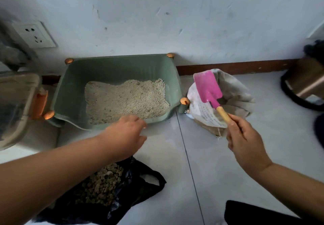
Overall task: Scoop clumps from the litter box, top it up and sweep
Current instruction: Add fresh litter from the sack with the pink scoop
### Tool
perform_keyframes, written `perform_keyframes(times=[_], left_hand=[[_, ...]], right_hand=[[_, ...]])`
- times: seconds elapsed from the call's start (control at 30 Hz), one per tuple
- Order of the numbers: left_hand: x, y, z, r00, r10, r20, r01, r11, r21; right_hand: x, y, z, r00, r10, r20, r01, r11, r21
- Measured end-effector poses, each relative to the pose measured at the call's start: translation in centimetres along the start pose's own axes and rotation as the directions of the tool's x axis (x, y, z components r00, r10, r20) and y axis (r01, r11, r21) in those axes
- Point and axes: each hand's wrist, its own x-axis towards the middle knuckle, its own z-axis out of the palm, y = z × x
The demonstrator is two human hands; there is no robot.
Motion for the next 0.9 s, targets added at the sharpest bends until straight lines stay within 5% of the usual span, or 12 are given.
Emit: perform_keyframes(times=[0.23, 0.43, 0.67, 0.77, 0.9], left_hand=[[0.3, -0.1, 0.4, 1.000, 0.003, 0.014, -0.003, 1.000, 0.012], [0.1, -0.8, 0.5, 1.000, -0.015, 0.026, 0.014, 0.999, 0.046], [-0.6, -1.4, 0.6, 0.999, -0.026, 0.025, 0.024, 0.999, 0.045], [-0.9, -1.9, 0.8, 0.998, -0.043, 0.036, 0.041, 0.998, 0.047], [-1.5, -2.6, 0.8, 0.996, -0.069, 0.050, 0.067, 0.997, 0.044]], right_hand=[[0.7, 2.4, -1.3, 0.940, 0.327, -0.094, -0.322, 0.944, 0.064], [5.7, 0.6, -0.4, 0.912, 0.397, -0.101, -0.392, 0.918, 0.064], [10.7, -0.6, 1.9, 0.821, 0.569, 0.038, -0.563, 0.798, 0.214], [11.0, -0.2, 2.1, 0.828, 0.558, 0.047, -0.559, 0.818, 0.138], [9.4, -0.2, 1.9, 0.937, 0.317, -0.147, -0.347, 0.888, -0.301]])
